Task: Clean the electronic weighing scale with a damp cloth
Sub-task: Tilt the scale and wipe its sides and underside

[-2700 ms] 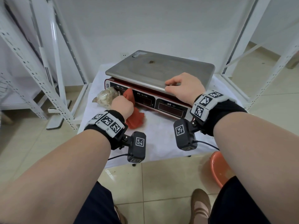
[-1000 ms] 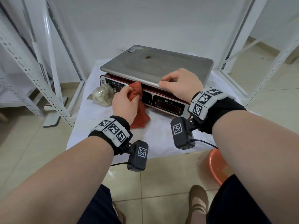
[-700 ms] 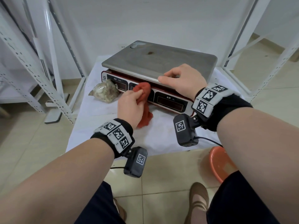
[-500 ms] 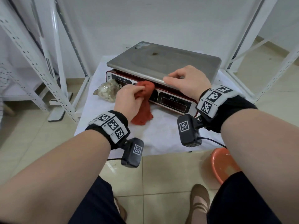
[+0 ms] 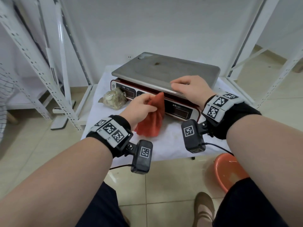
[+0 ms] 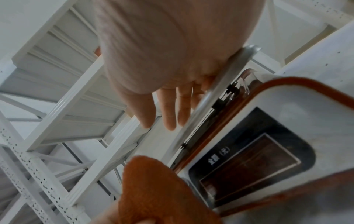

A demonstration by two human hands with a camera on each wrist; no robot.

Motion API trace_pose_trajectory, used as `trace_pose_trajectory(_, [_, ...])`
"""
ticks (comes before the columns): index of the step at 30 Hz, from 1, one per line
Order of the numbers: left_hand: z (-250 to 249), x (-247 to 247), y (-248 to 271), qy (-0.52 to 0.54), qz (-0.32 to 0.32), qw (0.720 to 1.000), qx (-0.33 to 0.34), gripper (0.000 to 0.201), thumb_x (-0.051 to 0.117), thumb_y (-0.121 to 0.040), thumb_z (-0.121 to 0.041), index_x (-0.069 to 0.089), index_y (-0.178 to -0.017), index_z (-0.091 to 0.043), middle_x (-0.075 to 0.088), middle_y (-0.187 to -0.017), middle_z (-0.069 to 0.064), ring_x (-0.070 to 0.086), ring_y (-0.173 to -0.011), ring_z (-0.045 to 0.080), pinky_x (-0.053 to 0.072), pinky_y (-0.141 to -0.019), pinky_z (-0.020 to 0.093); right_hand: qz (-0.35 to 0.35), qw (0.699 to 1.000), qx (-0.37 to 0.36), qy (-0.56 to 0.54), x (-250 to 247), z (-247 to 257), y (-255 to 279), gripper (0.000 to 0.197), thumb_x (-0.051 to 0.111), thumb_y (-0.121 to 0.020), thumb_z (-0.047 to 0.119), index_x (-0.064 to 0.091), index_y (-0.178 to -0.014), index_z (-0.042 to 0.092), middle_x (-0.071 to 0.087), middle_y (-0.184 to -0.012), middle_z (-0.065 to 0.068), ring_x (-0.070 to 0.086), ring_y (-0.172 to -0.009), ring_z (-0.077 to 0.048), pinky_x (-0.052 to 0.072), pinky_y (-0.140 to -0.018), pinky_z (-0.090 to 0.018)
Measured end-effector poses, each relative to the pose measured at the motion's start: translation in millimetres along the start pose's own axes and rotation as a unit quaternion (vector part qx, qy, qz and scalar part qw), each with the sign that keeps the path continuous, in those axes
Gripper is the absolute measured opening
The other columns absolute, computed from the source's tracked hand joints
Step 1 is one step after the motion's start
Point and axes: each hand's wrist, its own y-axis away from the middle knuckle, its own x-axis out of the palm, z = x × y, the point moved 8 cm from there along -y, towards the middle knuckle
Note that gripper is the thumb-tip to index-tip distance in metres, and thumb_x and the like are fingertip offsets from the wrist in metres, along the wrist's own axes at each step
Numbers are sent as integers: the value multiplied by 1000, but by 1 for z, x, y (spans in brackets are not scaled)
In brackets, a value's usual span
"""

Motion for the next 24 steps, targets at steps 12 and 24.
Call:
trace_pose_trajectory(12, [-33, 13, 28, 315, 83, 944, -43, 49, 30, -81, 11, 58, -117, -6, 62, -108, 19, 59, -98, 31, 46, -98, 41, 147, 932, 146, -298, 34, 19, 53, 21, 50, -94, 42, 59, -94, 23, 55, -73, 5, 51, -63, -10, 43, -61, -23])
trace_pose_trajectory(24, [-56, 26, 34, 122, 119, 985, 38, 41, 51, -84, 13, 60, -116, -13, 67, -93, 0, 63, -76, 8, 46, -59, 17, 204, 879, 193, -384, 26, 7, 81, 50, 40, -98, 32, 50, -128, -7, 58, -121, -30, 59, -105, -40, 48, -95, -48])
